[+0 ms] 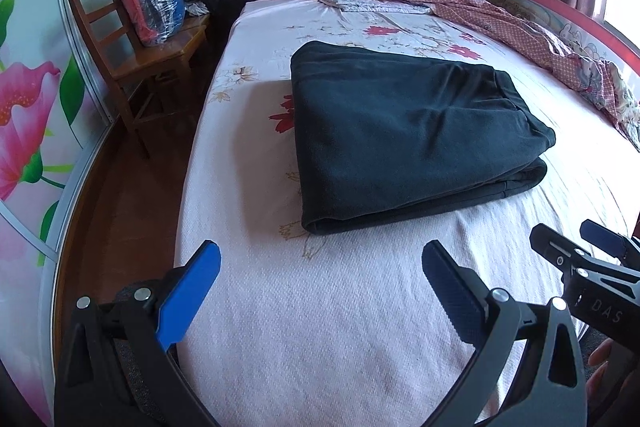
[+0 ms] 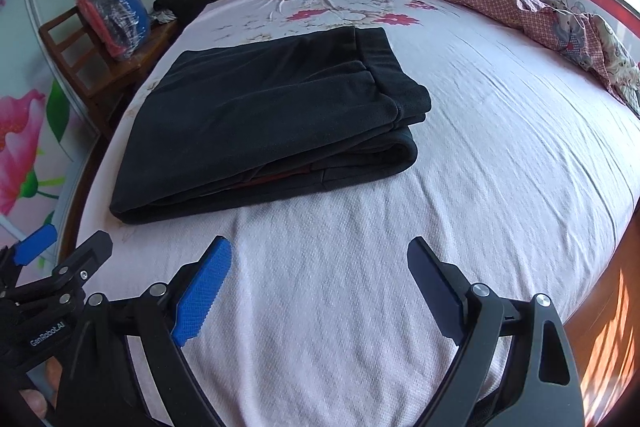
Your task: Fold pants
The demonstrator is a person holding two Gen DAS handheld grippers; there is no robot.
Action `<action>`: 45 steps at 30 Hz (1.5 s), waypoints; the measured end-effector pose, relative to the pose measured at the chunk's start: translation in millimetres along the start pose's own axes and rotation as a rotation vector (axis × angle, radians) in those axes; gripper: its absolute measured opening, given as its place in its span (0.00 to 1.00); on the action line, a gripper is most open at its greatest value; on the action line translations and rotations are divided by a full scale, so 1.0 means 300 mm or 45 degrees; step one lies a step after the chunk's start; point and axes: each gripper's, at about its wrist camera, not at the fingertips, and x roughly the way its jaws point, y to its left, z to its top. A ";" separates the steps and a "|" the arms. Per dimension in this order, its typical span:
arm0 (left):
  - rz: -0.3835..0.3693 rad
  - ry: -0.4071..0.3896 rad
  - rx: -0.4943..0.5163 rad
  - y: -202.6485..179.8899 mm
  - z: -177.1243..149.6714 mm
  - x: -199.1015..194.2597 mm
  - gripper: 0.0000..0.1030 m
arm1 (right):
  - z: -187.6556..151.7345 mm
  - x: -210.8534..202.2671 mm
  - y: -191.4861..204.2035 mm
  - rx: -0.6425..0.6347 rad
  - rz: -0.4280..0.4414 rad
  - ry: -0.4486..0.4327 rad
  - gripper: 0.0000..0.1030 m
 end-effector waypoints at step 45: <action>-0.008 -0.003 0.020 -0.019 -0.003 -0.010 0.98 | 0.003 -0.018 0.013 0.011 0.049 0.009 0.86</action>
